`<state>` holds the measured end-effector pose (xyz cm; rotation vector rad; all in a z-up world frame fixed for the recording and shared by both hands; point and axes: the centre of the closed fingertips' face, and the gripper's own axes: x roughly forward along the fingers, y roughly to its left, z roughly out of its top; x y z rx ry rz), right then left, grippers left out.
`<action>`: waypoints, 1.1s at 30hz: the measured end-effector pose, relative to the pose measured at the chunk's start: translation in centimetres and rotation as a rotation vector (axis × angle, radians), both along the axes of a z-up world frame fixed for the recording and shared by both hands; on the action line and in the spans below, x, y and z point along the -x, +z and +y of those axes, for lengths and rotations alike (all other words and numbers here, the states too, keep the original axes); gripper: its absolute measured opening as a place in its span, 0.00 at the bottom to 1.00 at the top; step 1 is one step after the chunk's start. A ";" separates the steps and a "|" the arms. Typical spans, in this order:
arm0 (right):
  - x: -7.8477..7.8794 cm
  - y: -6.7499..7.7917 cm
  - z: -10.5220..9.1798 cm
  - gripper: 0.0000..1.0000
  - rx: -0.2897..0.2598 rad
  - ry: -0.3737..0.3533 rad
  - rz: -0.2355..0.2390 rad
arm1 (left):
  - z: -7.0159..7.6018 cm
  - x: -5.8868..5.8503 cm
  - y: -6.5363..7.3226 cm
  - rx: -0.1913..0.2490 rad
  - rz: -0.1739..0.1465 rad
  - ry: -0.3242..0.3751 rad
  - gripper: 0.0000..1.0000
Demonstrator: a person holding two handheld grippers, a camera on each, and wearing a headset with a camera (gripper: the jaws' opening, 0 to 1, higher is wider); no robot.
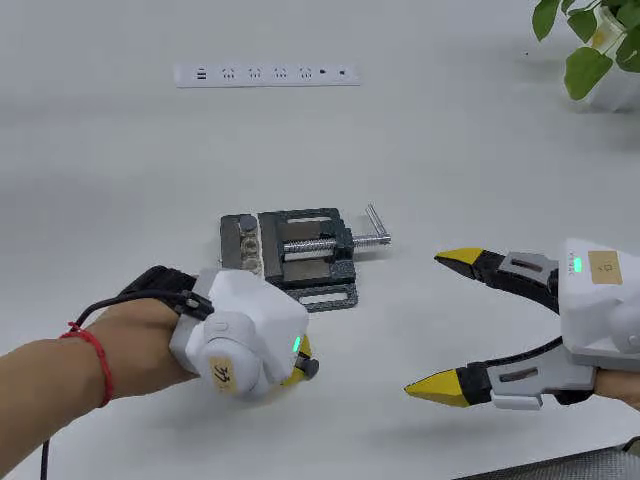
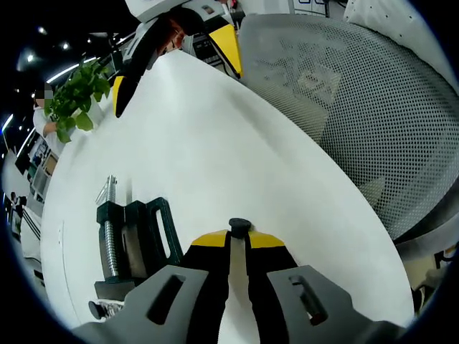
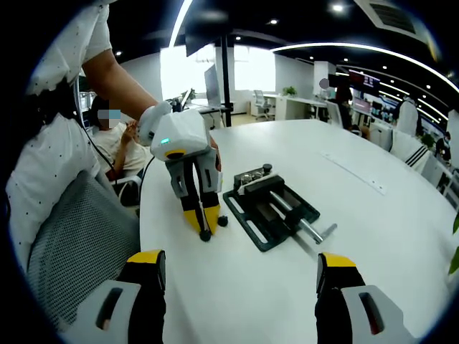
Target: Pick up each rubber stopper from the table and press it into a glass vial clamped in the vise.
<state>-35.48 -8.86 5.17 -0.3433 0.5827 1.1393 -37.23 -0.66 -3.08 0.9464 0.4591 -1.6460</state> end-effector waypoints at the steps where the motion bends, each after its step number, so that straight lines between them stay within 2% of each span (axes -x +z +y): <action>1: 0.0 0.0 0.0 0.85 0.001 0.000 0.001 | 0.0 0.0 0.0 0.000 0.000 0.002 0.04; 4: 0.0 0.0 -0.1 0.85 0.001 0.000 0.002 | 0.0 0.0 0.0 0.000 -0.001 0.012 0.04; 8: 0.0 0.0 0.0 0.85 0.003 0.002 0.005 | 0.1 0.0 0.0 0.007 0.015 0.052 0.04; 11: 0.0 0.1 0.2 0.85 -0.002 0.007 0.003 | 0.1 0.1 0.0 0.024 0.054 0.109 0.04; 13: 0.0 0.1 0.4 0.85 -0.002 0.008 0.005 | 0.0 0.2 0.4 0.050 0.101 0.166 0.04; 16: 0.1 0.4 0.8 0.85 -0.009 0.015 0.004 | -0.2 0.0 1.2 0.099 0.151 0.245 0.04; 18: 0.2 0.6 1.2 0.84 -0.010 0.023 0.004 | -0.3 -0.2 2.0 0.144 0.187 0.302 0.04; 19: 0.2 0.8 1.5 0.84 -0.014 0.029 0.000 | -0.4 -0.1 2.9 0.167 0.209 0.340 0.04; 26: -0.4 3.0 3.0 0.80 -0.058 0.044 -0.012 | -0.3 -0.4 6.6 0.293 0.291 0.500 0.04; 30: -0.9 4.8 4.3 0.76 -0.086 0.059 -0.013 | 0.1 -0.6 9.0 0.350 0.299 0.556 0.04; 32: -1.0 5.7 5.0 0.74 -0.102 0.077 -0.014 | 0.5 -0.7 9.8 0.372 0.297 0.578 0.04; 33: -1.0 6.0 5.3 0.72 -0.102 0.083 -0.002 | 0.9 -0.9 9.8 0.378 0.300 0.584 0.04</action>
